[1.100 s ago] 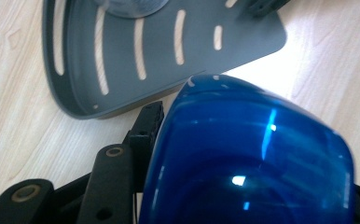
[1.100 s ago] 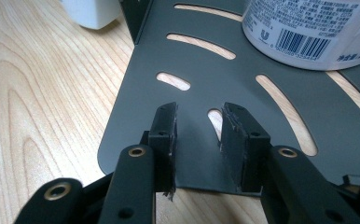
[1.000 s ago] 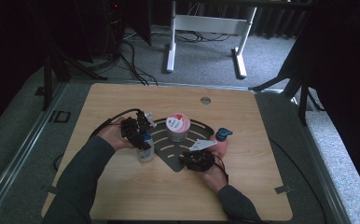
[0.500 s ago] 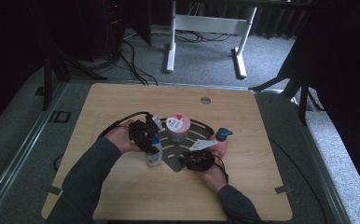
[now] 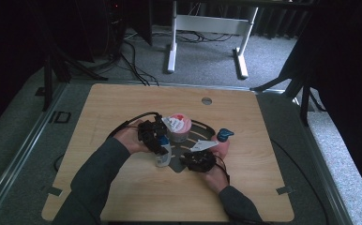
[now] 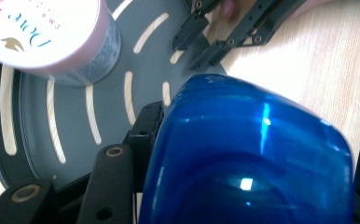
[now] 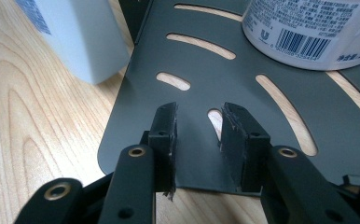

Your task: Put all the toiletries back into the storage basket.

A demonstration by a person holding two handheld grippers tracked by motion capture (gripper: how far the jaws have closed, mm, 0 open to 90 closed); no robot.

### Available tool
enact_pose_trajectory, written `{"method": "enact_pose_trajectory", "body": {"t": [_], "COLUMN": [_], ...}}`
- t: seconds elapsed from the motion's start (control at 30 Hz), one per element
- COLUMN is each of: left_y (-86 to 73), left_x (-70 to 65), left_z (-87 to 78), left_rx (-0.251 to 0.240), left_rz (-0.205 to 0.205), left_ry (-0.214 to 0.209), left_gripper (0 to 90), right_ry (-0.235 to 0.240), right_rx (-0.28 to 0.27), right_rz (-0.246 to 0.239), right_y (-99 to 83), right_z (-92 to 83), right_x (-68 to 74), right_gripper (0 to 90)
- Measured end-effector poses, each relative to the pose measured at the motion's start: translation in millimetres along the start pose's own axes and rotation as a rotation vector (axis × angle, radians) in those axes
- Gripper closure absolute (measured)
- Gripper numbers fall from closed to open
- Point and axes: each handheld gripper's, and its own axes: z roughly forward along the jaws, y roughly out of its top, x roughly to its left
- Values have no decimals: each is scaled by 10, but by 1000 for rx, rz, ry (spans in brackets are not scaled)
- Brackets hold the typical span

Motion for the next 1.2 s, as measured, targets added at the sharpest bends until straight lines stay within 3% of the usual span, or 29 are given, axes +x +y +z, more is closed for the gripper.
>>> {"method": "enact_pose_trajectory", "body": {"t": [0.23, 0.57, 0.83, 1.2], "left_y": [126, 227, 240, 226], "left_x": [-1, 12, 60, 169], "left_z": [2, 2, 26, 63], "left_rx": [3, -6, -10, -4], "left_rz": [24, 21, 4, -41], "left_ry": [15, 35, 43, 87], "left_gripper": [552, 552, 552, 552], "right_ry": [-3, -9, -4, -1], "right_rx": [2, 2, 3, 2], "right_rz": [0, 0, 0, 2], "right_y": [0, -1, -2, -2], "right_z": [-2, -4, -5, -4], "right_x": [4, 13, 12, 9], "right_gripper": [661, 660, 659, 659]}}
